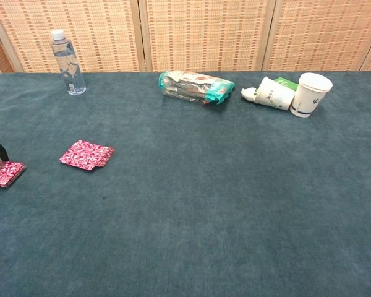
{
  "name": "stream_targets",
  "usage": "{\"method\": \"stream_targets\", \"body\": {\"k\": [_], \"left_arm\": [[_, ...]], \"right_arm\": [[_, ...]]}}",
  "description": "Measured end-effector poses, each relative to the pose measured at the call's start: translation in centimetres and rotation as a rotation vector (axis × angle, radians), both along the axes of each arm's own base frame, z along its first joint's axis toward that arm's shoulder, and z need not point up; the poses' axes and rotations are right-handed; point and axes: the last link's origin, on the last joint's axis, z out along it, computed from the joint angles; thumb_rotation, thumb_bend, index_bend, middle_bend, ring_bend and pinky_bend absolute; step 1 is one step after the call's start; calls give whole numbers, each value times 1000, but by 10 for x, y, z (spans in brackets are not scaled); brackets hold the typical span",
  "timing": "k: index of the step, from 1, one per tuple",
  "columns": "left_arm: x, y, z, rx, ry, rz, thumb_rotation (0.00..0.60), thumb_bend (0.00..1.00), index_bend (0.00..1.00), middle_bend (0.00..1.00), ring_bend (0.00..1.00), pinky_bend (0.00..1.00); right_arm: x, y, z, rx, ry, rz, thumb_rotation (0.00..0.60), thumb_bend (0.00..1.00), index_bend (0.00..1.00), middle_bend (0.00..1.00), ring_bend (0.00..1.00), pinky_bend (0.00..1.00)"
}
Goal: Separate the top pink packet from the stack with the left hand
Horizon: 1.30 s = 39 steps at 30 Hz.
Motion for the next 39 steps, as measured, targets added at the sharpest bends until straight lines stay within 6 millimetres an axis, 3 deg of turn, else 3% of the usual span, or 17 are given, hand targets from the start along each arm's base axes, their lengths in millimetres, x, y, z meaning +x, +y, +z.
{"method": "stream_targets", "body": {"k": [4,9,16,20,27,39], "left_arm": [[2,-1,0,-5,-1,6,600,367,113,1000,1000,1000],[6,-5,3,-15,1,12,600,362,80,1000,1000,1000],[23,-11,10,-7,-37,-26,600,350,187,1000,1000,1000],[45,-5,11,11,-63,-125,600,348,154,1000,1000,1000],[83,16,-18,-24,-119,-206,600,346,102,1000,1000,1000],[106,38,-52,-89,-67,-244,600,346,117,1000,1000,1000]], "right_arm": [[0,0,0,-1,-2,2,600,120,165,58,0,387],[0,0,0,0,-3,1,600,120,165,58,0,386],[0,0,0,-1,-5,-1,600,120,165,58,0,387],[0,0,0,2,-2,0,600,120,165,58,0,386],[0,0,2,-3,-13,0,600,120,165,58,0,386],[0,0,3,0,-15,2,600,120,165,58,0,386]]}}
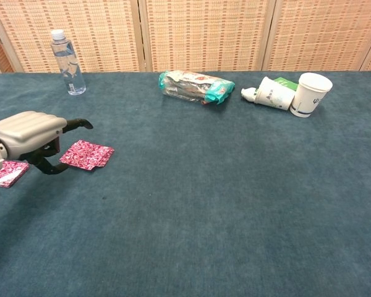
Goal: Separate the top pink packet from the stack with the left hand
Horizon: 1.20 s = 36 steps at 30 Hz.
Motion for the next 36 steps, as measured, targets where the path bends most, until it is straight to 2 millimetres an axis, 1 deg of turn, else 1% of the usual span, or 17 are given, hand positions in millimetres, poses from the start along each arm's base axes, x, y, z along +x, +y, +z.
{"method": "stream_targets", "body": {"k": [11,16,25,36], "left_arm": [[7,6,-14,-33,26,-3,600,345,141,1000,1000,1000],[13,9,-21,-45,16,-5,600,344,152,1000,1000,1000],[21,14,-25,-58,16,-13,600,345,193,1000,1000,1000],[30,21,-24,-66,49,-38,600,346,203,1000,1000,1000]], "right_arm": [[0,0,1,0,-4,0,600,121,165,58,0,386],[0,0,1,3,-5,1,600,120,165,58,0,386],[1,0,1,5,-7,2,600,120,165,58,0,386],[1,0,0,9,-4,1,600,120,165,58,0,386]]}}
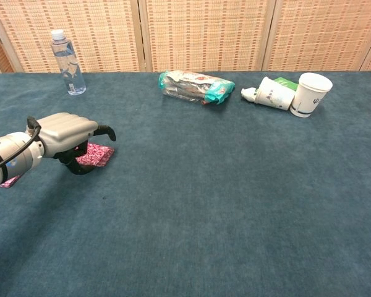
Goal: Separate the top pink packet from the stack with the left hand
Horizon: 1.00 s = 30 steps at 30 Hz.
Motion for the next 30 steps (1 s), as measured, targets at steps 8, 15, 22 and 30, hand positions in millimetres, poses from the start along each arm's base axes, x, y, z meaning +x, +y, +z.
{"method": "stream_targets", "body": {"k": [8,15,22,30], "left_arm": [[-2,3,-2,-10,29,8,600,348,203,1000,1000,1000],[-7,5,0,-11,51,29,600,347,203,1000,1000,1000],[-10,6,3,-4,56,38,600,346,220,1000,1000,1000],[-8,5,2,-3,48,33,600,348,301,1000,1000,1000]], "right_arm": [[0,0,1,-4,-5,3,600,120,165,58,0,386],[1,0,0,-3,-5,3,600,120,165,58,0,386],[1,-1,0,0,0,0,600,120,165,58,0,386],[1,-1,0,1,-1,0,600,120,165,58,0,387]]}}
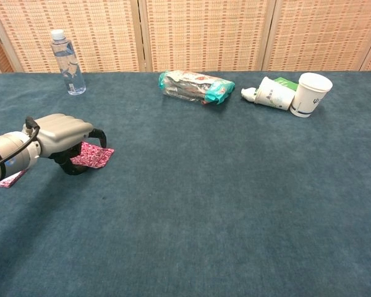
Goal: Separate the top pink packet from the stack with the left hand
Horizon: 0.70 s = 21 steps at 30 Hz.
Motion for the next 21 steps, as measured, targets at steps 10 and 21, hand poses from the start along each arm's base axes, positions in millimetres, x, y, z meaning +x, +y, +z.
{"method": "stream_targets", "body": {"k": [10,21], "left_arm": [[2,0,-1,12,-6,-15,600,351,347,1000,1000,1000],[-1,-6,3,46,5,-40,600,359,381,1000,1000,1000]], "right_arm": [[0,0,1,-1,-5,1,600,120,165,58,0,386],[0,0,0,-1,-2,0,600,120,165,58,0,387]]}}
